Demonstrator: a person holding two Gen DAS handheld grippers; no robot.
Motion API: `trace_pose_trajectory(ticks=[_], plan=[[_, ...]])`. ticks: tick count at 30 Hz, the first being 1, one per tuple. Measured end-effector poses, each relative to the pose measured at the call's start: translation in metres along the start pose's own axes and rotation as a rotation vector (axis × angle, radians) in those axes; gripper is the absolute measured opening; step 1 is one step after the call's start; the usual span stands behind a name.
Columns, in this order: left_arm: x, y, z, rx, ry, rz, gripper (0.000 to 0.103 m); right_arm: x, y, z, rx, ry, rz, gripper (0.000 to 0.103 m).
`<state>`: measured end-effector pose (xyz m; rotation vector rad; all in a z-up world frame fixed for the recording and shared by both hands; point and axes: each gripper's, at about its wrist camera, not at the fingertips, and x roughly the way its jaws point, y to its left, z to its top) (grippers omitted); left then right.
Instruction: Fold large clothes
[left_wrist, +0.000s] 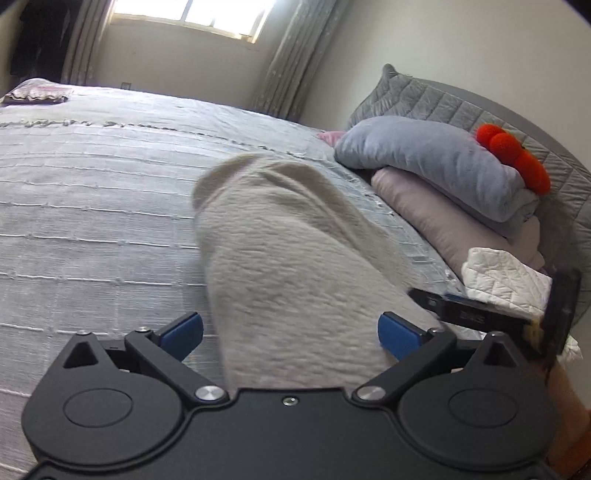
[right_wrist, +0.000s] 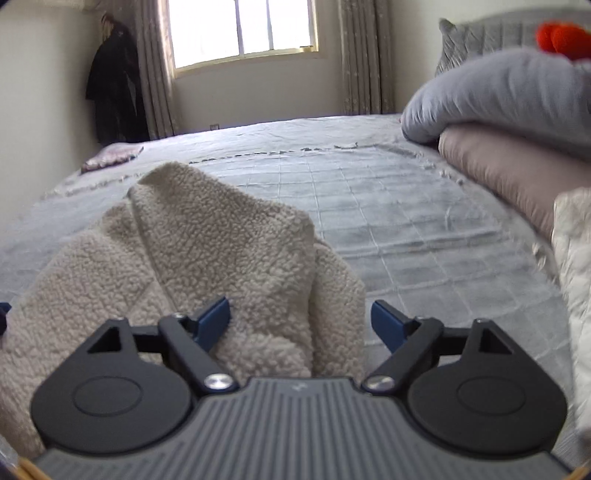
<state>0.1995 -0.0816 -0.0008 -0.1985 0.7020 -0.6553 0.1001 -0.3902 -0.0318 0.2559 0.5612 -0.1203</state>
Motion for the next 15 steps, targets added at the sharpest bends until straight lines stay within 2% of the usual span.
trace_pose_trajectory(ticks=[2, 3, 6, 9, 13, 15], plan=[[0.008, 0.015, 0.006, -0.065, 0.040, -0.017, 0.102, -0.004, -0.016, 0.002, 0.087, 0.029, 0.076, 0.084], [0.012, 0.023, 0.008, -0.104, 0.058, -0.031, 0.102, -0.006, -0.021, 0.003, 0.106, 0.041, 0.095, 0.088], [0.023, 0.036, 0.011, -0.182, 0.100, -0.086, 0.102, -0.010, -0.032, 0.005, 0.104, 0.077, 0.102, 0.098], [0.034, 0.041, 0.011, -0.243, 0.130, -0.141, 0.102, -0.005, -0.050, 0.005, 0.158, 0.155, 0.145, 0.101], [0.053, 0.050, 0.005, -0.386, 0.177, -0.225, 0.101, 0.022, -0.084, -0.004, 0.396, 0.295, 0.302, 0.101], [0.057, 0.052, 0.002, -0.411, 0.167, -0.236, 0.102, 0.034, -0.096, -0.015, 0.475, 0.320, 0.363, 0.101]])
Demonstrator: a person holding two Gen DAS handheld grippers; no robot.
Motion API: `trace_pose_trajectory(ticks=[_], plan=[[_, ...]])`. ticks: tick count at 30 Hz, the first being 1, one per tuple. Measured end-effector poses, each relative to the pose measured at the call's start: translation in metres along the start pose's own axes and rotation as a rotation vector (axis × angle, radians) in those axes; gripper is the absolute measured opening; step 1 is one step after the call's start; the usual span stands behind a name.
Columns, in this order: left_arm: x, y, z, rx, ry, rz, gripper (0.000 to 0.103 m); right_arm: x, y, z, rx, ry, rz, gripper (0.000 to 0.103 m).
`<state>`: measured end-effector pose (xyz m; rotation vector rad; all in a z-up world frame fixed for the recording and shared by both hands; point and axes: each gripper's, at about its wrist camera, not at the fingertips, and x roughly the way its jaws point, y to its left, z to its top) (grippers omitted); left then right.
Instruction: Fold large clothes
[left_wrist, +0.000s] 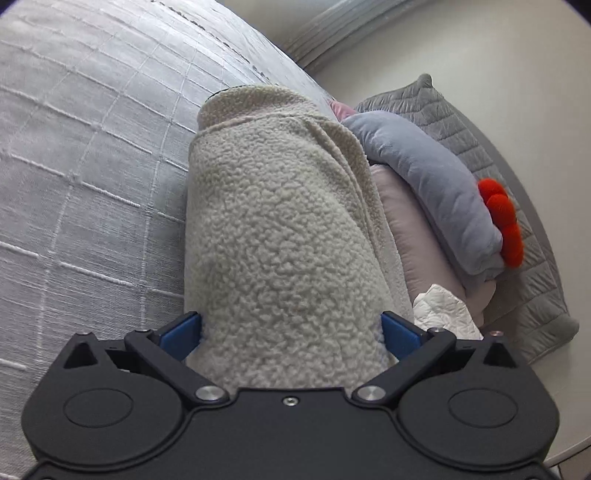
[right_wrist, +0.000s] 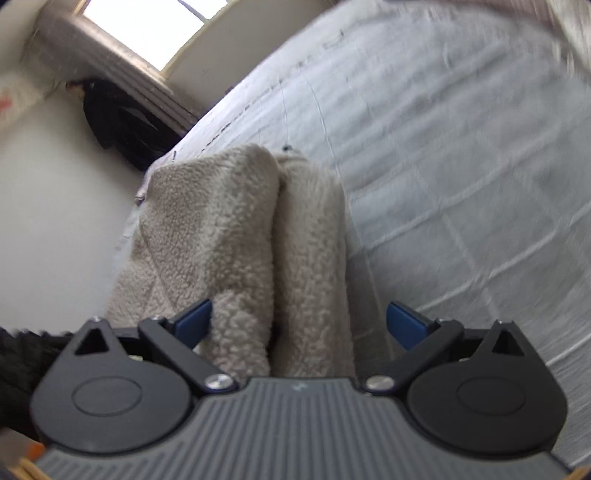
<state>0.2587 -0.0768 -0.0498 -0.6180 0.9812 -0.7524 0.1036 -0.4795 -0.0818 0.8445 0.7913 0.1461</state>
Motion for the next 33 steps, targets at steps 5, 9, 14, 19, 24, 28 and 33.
trace_pose_trajectory(ticks=[5, 9, 14, 19, 24, 28, 33], plan=[[-0.002, 0.009, -0.005, -0.040, -0.027, -0.036, 0.101, 0.019, -0.024, -0.013, 0.108, -0.002, 0.134, 0.100], [-0.007, 0.010, -0.013, -0.048, -0.055, -0.046, 0.101, 0.024, -0.025, -0.021, 0.153, -0.001, 0.232, 0.071], [-0.023, 0.006, -0.020, -0.037, -0.092, -0.056, 0.089, 0.009, 0.009, -0.031, 0.020, -0.055, 0.193, 0.055], [-0.053, 0.004, -0.022, 0.007, -0.116, -0.039, 0.083, 0.002, 0.062, -0.045, -0.127, -0.110, 0.217, 0.055], [-0.100, 0.021, -0.012, -0.029, -0.197, -0.026, 0.083, 0.018, 0.112, -0.052, -0.175, -0.081, 0.278, 0.054], [-0.142, 0.039, 0.002, -0.028, -0.258, 0.026, 0.083, 0.051, 0.149, -0.063, -0.197, -0.045, 0.324, 0.054], [-0.183, 0.069, 0.008, 0.003, -0.309, 0.137, 0.083, 0.103, 0.170, -0.082, -0.187, 0.029, 0.334, 0.054]])
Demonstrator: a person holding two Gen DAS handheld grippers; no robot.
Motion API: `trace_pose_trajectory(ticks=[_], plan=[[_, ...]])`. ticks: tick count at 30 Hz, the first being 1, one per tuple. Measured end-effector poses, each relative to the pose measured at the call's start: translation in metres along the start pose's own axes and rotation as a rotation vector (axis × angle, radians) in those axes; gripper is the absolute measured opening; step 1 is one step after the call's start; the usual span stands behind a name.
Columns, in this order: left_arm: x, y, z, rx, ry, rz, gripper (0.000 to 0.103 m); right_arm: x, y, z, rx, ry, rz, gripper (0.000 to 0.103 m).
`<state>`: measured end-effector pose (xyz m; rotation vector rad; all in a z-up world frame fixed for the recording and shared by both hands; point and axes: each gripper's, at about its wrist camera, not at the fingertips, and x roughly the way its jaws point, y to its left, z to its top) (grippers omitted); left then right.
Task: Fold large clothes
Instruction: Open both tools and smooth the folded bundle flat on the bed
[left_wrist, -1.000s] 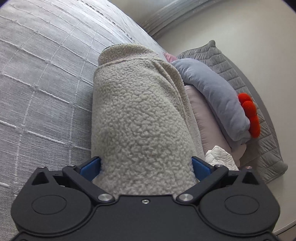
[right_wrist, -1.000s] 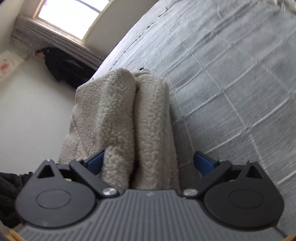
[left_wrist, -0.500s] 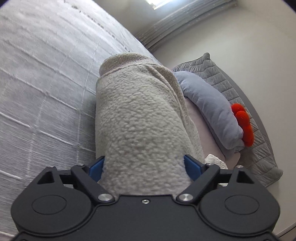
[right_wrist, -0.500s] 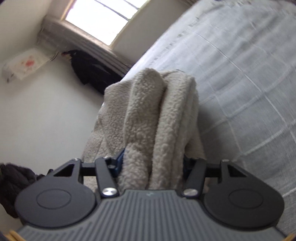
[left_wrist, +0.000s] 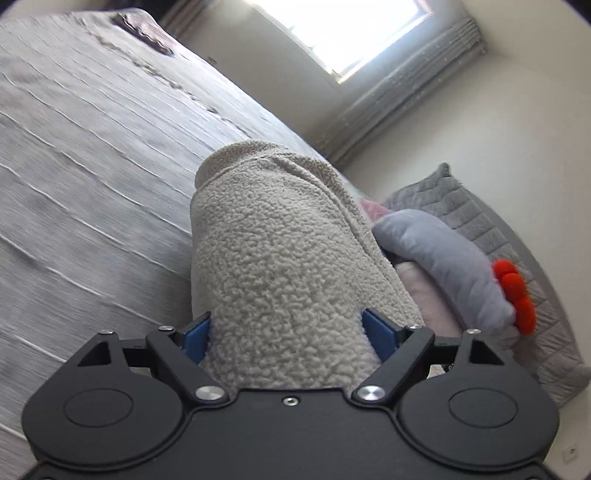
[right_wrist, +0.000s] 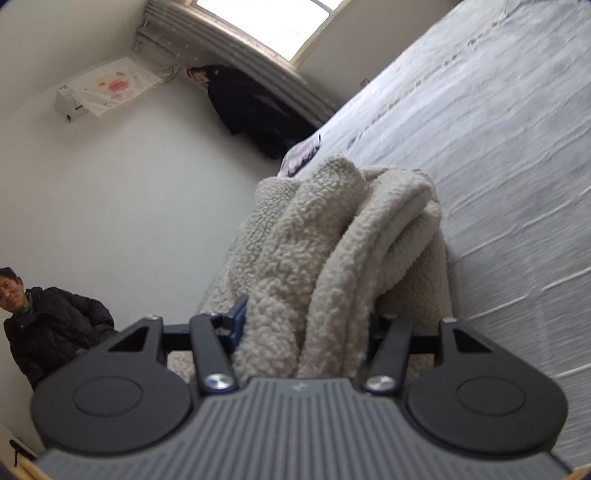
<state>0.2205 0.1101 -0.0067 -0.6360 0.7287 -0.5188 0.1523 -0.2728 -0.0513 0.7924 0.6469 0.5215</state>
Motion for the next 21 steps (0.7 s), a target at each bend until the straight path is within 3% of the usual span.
trace_pose_trajectory(ticks=[3, 5, 10, 17, 21], plan=[[0.002, 0.017, -0.005, 0.055, 0.031, 0.101, 0.084, 0.023, -0.007, -0.013, -0.012, 0.039, -0.068, 0.065], [-0.001, 0.022, -0.010, 0.092, 0.015, 0.090, 0.085, 0.023, -0.012, -0.019, -0.010, 0.039, -0.081, 0.073], [-0.012, 0.005, -0.006, 0.192, -0.023, 0.102, 0.084, 0.001, 0.000, -0.011, -0.059, 0.016, -0.145, 0.074], [-0.010, -0.029, 0.005, 0.363, -0.073, 0.136, 0.081, -0.018, 0.068, -0.002, -0.230, -0.094, -0.329, 0.073], [0.005, -0.041, 0.011, 0.388, -0.071, 0.145, 0.081, -0.003, 0.107, 0.005, -0.282, -0.136, -0.313, 0.073]])
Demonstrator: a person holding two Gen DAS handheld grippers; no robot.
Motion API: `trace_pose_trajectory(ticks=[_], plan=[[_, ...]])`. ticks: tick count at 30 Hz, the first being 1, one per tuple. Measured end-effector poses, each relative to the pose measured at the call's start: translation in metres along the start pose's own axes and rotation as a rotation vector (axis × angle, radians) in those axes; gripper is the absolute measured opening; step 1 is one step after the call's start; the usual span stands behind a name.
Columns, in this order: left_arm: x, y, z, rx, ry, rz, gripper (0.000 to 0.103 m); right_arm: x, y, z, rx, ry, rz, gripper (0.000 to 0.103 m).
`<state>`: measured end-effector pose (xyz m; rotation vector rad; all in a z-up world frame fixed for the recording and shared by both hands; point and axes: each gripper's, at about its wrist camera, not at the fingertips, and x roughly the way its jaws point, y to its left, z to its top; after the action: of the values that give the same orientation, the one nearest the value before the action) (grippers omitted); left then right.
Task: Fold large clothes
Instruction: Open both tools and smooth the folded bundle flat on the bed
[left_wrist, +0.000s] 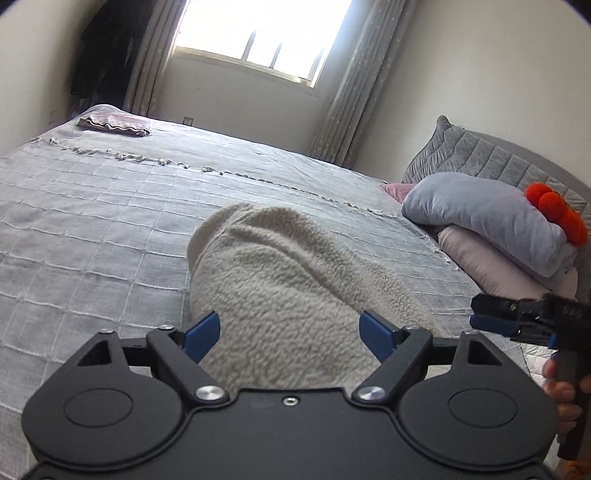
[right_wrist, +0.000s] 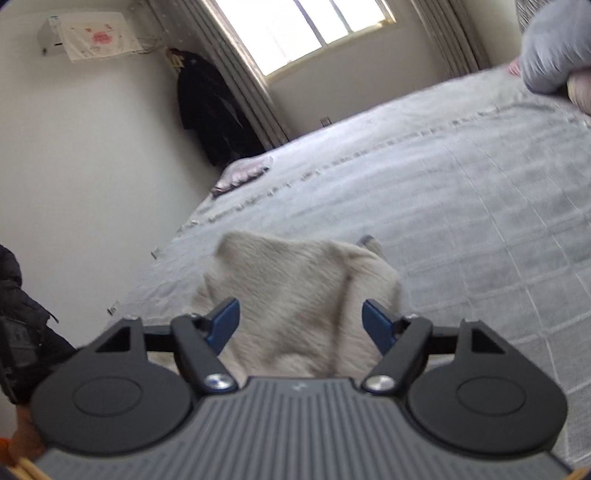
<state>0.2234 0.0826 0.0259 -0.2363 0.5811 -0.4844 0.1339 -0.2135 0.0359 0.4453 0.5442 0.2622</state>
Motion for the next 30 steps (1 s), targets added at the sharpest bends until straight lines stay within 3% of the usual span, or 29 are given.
trace_pose_trajectory(ticks=[4, 6, 9, 13, 16, 20, 26, 30], plan=[[0.021, -0.013, 0.008, 0.008, -0.010, -0.005, 0.069, 0.033, 0.028, 0.001, -0.039, 0.001, -0.086, 0.062], [0.035, -0.018, 0.010, 0.003, -0.007, -0.003, 0.057, 0.063, 0.027, -0.006, -0.049, 0.031, -0.203, 0.057], [0.058, -0.024, 0.007, 0.026, 0.002, 0.018, 0.055, 0.094, 0.010, -0.022, -0.089, 0.038, -0.354, 0.054], [0.087, -0.021, 0.006, -0.026, 0.059, 0.004, 0.055, 0.110, -0.029, -0.037, -0.031, 0.041, -0.309, 0.055], [0.113, -0.021, -0.004, -0.003, 0.122, 0.070, 0.054, 0.119, -0.047, -0.035, 0.044, 0.058, -0.262, 0.057], [0.117, -0.023, -0.003, 0.006, 0.138, 0.105, 0.055, 0.122, -0.051, -0.030, 0.077, 0.086, -0.250, 0.060], [0.065, -0.032, -0.004, 0.053, 0.058, 0.071, 0.057, 0.080, -0.039, -0.026, 0.108, 0.076, -0.161, 0.063], [0.019, -0.038, -0.011, 0.064, 0.030, 0.013, 0.057, 0.037, -0.019, -0.025, 0.054, 0.044, -0.114, 0.063]])
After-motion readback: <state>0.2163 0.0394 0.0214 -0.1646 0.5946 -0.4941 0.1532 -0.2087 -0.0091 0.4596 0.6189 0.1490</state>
